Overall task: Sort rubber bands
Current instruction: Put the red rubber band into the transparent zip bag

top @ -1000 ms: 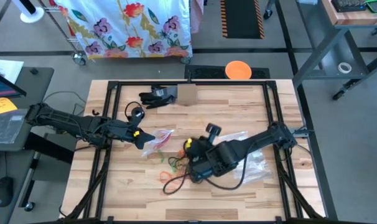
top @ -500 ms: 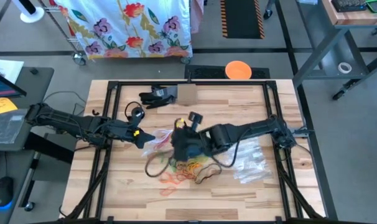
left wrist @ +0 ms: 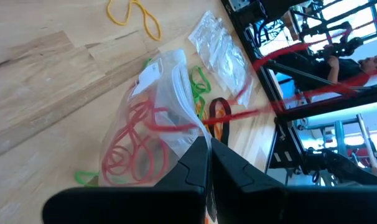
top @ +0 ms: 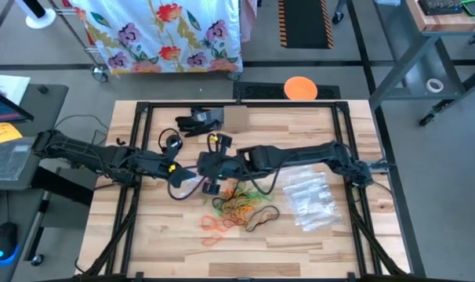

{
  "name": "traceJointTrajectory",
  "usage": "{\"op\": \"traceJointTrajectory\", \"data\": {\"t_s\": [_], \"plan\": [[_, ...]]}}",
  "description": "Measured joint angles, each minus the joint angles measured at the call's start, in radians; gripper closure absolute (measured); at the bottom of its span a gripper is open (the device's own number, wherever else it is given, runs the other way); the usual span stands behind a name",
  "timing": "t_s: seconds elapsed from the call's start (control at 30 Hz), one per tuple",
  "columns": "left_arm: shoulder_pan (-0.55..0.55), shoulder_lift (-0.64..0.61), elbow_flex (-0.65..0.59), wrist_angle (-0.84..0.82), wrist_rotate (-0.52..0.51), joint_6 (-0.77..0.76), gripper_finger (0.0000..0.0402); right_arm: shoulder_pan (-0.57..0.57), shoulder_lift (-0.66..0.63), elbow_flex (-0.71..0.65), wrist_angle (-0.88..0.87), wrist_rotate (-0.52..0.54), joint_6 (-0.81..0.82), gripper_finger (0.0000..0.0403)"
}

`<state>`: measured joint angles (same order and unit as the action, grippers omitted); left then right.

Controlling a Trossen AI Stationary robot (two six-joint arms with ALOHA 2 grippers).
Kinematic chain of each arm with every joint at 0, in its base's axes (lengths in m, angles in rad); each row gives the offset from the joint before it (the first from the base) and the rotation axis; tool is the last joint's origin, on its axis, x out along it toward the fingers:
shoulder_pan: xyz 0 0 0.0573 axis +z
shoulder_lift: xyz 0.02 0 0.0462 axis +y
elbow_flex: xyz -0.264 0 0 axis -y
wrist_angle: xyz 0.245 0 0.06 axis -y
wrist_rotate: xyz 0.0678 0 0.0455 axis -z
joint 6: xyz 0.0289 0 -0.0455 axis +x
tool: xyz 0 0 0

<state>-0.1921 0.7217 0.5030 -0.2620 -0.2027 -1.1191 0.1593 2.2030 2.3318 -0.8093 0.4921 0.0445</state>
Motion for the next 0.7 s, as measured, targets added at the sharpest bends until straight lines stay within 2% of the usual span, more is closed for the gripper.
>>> {"op": "traceJointTrajectory", "data": {"t_s": [0.3, 0.4, 0.57, 0.7], "plan": [[0.000, 0.000, 0.000, 0.000, 0.013, 0.000, 0.0402, -0.011, 0.056, 0.005, 0.164, -0.015, -0.045, 0.0403], [0.000, 0.000, 0.000, 0.003, 0.016, 0.000, 0.0402, -0.007, 0.064, -0.002, 0.133, -0.013, -0.029, 0.0403], [0.000, 0.000, 0.000, 0.004, 0.015, 0.001, 0.0402, 0.008, 0.056, -0.102, 0.131, 0.007, 0.051, 0.0403], [0.000, 0.000, 0.000, 0.006, 0.014, 0.015, 0.0402, 0.017, 0.054, -0.206, 0.215, 0.006, 0.088, 0.0403]]}}
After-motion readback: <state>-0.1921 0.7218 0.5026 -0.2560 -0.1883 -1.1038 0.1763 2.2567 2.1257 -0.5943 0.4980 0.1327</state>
